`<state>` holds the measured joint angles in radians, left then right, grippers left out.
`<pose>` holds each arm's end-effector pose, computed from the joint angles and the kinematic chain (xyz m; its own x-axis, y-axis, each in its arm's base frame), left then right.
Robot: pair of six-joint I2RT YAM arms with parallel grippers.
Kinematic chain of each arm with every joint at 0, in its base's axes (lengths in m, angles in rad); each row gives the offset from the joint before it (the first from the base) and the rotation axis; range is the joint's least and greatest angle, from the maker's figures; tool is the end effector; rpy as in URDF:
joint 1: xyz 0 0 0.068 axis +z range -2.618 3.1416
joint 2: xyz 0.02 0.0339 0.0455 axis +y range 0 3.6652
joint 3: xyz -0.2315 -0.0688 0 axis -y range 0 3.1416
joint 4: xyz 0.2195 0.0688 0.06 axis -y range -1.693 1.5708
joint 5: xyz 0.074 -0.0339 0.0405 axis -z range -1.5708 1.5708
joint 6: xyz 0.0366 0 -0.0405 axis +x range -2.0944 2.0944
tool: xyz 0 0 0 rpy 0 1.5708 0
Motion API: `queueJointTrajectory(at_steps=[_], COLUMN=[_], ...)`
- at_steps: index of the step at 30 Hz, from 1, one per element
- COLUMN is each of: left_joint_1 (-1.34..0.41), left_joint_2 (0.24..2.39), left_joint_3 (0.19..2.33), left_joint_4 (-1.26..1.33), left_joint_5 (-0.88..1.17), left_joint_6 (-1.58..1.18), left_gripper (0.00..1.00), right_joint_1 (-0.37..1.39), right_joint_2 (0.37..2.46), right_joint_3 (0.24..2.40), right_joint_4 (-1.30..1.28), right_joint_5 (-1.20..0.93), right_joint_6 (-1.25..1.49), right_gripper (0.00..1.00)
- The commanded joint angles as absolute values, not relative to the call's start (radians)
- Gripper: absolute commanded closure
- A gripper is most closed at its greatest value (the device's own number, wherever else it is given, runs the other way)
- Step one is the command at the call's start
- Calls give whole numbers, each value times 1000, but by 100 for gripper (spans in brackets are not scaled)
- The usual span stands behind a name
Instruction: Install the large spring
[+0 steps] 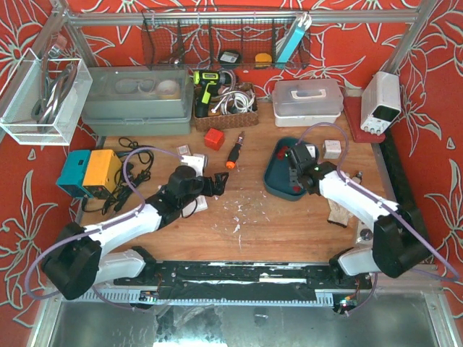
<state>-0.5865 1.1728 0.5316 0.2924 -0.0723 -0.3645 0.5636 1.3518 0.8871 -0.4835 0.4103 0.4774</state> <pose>0.2063 -0.1339 0.2059 -0.4426 -0.1328 -0.8868 0.3614 0.8787 -0.3119 0.2238 0.1242 0.2074 -0.7447 0.0278 -0.6668 0.0551 0.9983 -0.0199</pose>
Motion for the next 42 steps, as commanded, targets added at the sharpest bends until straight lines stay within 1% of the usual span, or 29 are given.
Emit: queueJointTrajectory(at_steps=[1, 7, 11, 15, 22, 26, 28, 35, 42], left_joint_1=[-588, -588, -589, -589, -589, -591, -591, -594, -597], left_joint_2=[1124, 1060, 1055, 1061, 1048, 1032, 1024, 1020, 1021], left_joint_3=[482, 436, 431, 429, 428, 418, 415, 417, 420], left_joint_4=[375, 430, 442, 453, 451, 452, 454, 448, 445], left_joint_5=[-123, -85, -71, -49, -48, -67, -69, -78, -73], left_joint_6=[-376, -379, -370, -367, -366, -366, -366, -363, -366], left_gripper=[0, 0, 0, 0, 0, 0, 0, 0, 0], right_joint_1=[525, 509, 509, 509, 511, 512, 512, 521, 564], right_joint_2=[1429, 1500, 1531, 1524, 1594, 1623, 1631, 1648, 1685], right_joint_3=[955, 995, 1010, 1001, 1029, 1029, 1025, 1010, 997], right_joint_4=[-592, -594, -638, -659, -687, -673, -655, -555, -398], right_joint_5=[352, 263, 251, 221, 230, 212, 206, 224, 183], right_joint_6=[452, 423, 403, 410, 444, 458, 460, 429, 323], right_gripper=[49, 50, 46, 44, 44, 46, 48, 64, 70])
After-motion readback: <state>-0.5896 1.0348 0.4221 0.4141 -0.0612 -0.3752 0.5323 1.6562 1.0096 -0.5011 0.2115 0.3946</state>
